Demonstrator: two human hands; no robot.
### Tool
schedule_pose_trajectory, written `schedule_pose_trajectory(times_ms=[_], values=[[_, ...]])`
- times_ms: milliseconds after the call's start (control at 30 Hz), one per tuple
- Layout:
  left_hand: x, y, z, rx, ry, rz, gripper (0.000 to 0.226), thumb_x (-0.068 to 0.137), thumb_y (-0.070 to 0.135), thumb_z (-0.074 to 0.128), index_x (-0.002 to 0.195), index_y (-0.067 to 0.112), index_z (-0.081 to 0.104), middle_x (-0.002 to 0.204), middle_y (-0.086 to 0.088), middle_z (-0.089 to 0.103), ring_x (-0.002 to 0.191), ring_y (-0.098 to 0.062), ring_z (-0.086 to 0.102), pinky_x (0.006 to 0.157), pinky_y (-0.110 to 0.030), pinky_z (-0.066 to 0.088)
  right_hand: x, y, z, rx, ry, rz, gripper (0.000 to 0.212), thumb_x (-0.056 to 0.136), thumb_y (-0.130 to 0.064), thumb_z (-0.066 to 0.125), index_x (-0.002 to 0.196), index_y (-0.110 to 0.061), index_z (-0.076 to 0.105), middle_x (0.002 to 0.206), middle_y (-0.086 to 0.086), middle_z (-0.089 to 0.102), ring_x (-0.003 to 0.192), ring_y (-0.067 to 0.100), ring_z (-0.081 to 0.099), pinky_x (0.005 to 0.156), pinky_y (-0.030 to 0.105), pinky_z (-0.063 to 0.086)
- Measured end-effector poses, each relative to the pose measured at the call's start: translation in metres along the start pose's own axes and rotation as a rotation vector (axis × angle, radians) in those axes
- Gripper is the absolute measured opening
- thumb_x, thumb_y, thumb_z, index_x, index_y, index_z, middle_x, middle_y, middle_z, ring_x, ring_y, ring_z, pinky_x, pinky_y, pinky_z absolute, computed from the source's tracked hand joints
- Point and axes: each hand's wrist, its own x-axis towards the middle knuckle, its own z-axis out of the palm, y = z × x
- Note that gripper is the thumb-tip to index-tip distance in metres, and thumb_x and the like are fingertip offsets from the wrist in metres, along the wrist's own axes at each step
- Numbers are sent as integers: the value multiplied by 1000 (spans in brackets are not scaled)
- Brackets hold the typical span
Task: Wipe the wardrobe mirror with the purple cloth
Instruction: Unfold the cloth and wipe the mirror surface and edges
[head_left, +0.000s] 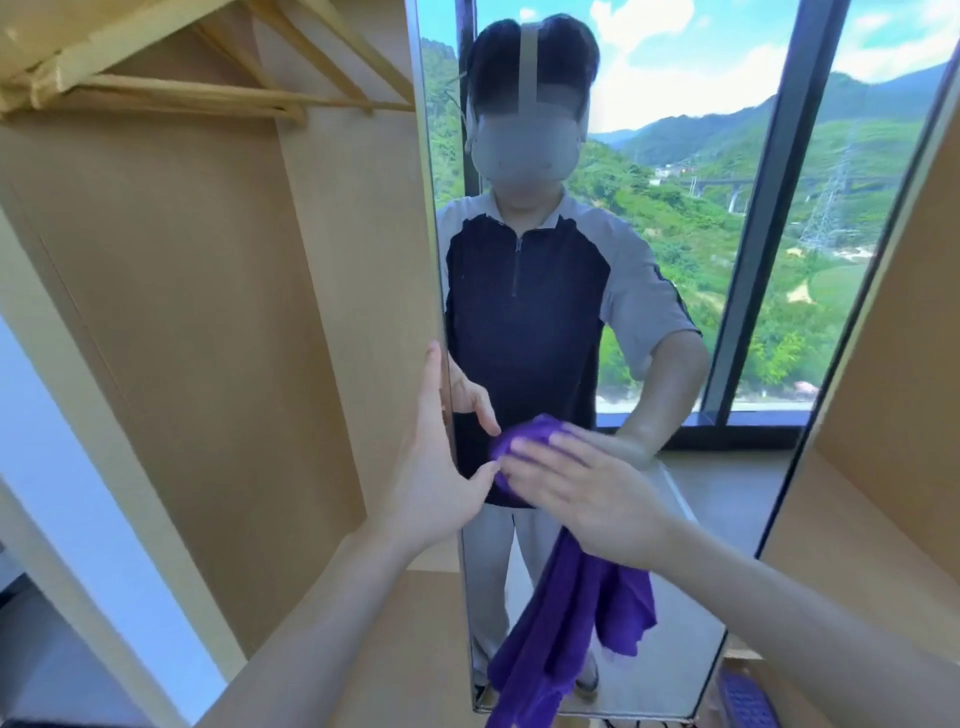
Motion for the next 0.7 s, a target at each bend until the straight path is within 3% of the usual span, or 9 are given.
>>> schedule_pose_trajectory(times_ms=[100, 167, 233, 400, 500, 600, 700], values=[[0, 2, -1, -64, -9, 31, 122, 83, 2, 78, 162, 30, -11, 121, 39, 50, 127, 11, 48, 106, -13, 37, 29, 21, -22, 33, 128, 268, 80, 69, -15, 51, 149, -8, 41, 162, 6, 33, 153, 28, 18, 127, 42, -1], [0, 2, -4, -96, -1, 70, 98, 82, -8, 65, 159, 21, 12, 123, 16, 55, 132, -10, 50, 106, -30, 46, 44, 20, -31, 65, 198, 434, 84, 69, -14, 51, 152, -8, 34, 164, 6, 26, 154, 27, 12, 127, 43, 3], [1, 1, -7, -119, -12, 49, 71, 76, -13, 52, 138, 18, 37, 120, 3, 54, 122, -21, 54, 95, -52, 51, 52, 7, -31, 71, 217, 496, 85, 69, -13, 50, 153, -8, 32, 165, 6, 23, 155, 27, 10, 127, 44, 3], [1, 1, -9, -221, -72, -78, 63, 71, -20, 46, 124, 15, 49, 118, -2, 57, 107, -19, 60, 87, -48, 56, 37, -45, 5, 6, 80, 242, 72, 80, -15, 37, 151, -9, 43, 161, 6, 38, 151, 29, 19, 125, 44, 0], [4, 1, -8, -196, -94, -123, 57, 64, -12, 47, 115, 14, 47, 113, -8, 51, 103, -24, 56, 79, -41, 54, 14, -63, 23, -17, -25, 103, 73, 85, -17, 47, 155, -11, 31, 163, 3, 32, 153, 28, 7, 127, 43, -7], [8, -3, -8, -188, -82, -183, 59, 61, -6, 43, 116, 16, 48, 115, -7, 55, 103, -27, 57, 72, -34, 49, 8, -60, 23, -7, -48, 76, 74, 86, -17, 48, 156, -10, 27, 164, 2, 29, 153, 26, 6, 126, 42, -10], [11, -5, -7, -230, -76, -211, 62, 66, -3, 45, 124, 18, 51, 113, -2, 62, 100, -20, 63, 77, -33, 55, 33, -37, 0, 18, 29, 152, 73, 86, -16, 37, 157, -8, 25, 165, 4, 28, 154, 27, 10, 127, 41, -8]])
